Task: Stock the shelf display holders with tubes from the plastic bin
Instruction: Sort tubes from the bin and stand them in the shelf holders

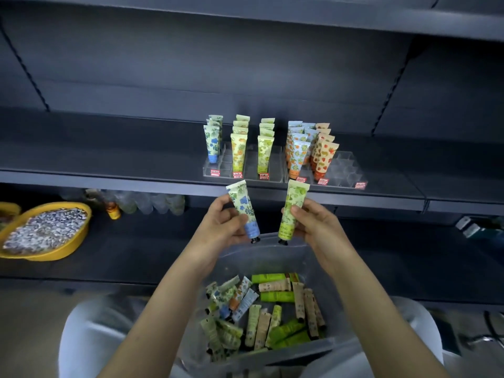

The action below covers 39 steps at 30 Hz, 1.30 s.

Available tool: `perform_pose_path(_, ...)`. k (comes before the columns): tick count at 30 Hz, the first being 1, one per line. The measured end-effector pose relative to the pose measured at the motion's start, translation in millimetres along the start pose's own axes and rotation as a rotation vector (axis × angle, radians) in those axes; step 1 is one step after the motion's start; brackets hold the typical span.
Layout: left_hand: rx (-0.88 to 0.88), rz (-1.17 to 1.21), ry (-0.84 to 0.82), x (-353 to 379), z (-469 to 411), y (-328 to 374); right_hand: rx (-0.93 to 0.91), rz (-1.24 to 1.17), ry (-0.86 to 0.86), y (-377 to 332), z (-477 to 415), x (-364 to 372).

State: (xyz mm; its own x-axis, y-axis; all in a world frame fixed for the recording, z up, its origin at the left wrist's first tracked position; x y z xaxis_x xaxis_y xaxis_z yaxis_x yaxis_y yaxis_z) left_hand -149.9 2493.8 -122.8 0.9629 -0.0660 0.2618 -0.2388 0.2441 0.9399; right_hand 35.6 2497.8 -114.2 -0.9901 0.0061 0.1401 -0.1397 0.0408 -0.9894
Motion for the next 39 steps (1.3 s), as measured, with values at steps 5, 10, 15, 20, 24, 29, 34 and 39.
perform_pose_path(5,0.038,-0.043,0.03,-11.2,-12.5,18.3,-0.031,0.042,-0.059,-11.5,-17.7,11.7)
perform_pose_path(10,0.12,-0.029,0.154,-40.2,-35.3,45.1,-0.04,0.103,-0.036,-16.4,-41.1,17.6)
perform_pose_path(15,0.235,-0.056,0.286,-73.7,-57.9,77.8,-0.056,0.113,-0.001,-19.9,-62.5,21.2)
perform_pose_path(20,0.308,-0.123,0.366,-96.2,-81.7,97.3,-0.086,0.088,-0.026,-22.3,-75.5,30.6)
perform_pose_path(24,0.349,-0.259,0.39,-94.9,-97.3,107.6,-0.085,0.085,-0.013,-19.4,-84.2,29.9)
perform_pose_path(29,0.363,-0.348,0.43,-102.1,-111.6,103.0,-0.083,0.075,0.005,-13.8,-94.3,25.7)
perform_pose_path(34,0.361,-0.448,0.424,-103.0,-121.4,103.9,-0.062,0.06,0.044,-6.4,-101.7,22.3)
perform_pose_path(39,0.321,-0.513,0.368,-99.4,-132.3,91.9,-0.066,0.082,0.05,-7.4,-105.3,25.4)
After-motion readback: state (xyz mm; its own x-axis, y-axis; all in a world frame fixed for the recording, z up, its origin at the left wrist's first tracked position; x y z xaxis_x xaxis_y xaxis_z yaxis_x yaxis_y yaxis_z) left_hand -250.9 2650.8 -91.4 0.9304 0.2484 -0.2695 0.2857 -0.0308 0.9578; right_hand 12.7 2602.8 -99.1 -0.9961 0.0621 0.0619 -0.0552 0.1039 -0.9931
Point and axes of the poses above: each hand's wrist, its own z-axis away from the middle knuckle, its own x-axis out of the palm, y = z × x, the point moved 10 cm from there along -z, towards the middle knuckle, and after that the axes turned 8 degrees about -x, right-handed, at the moved point
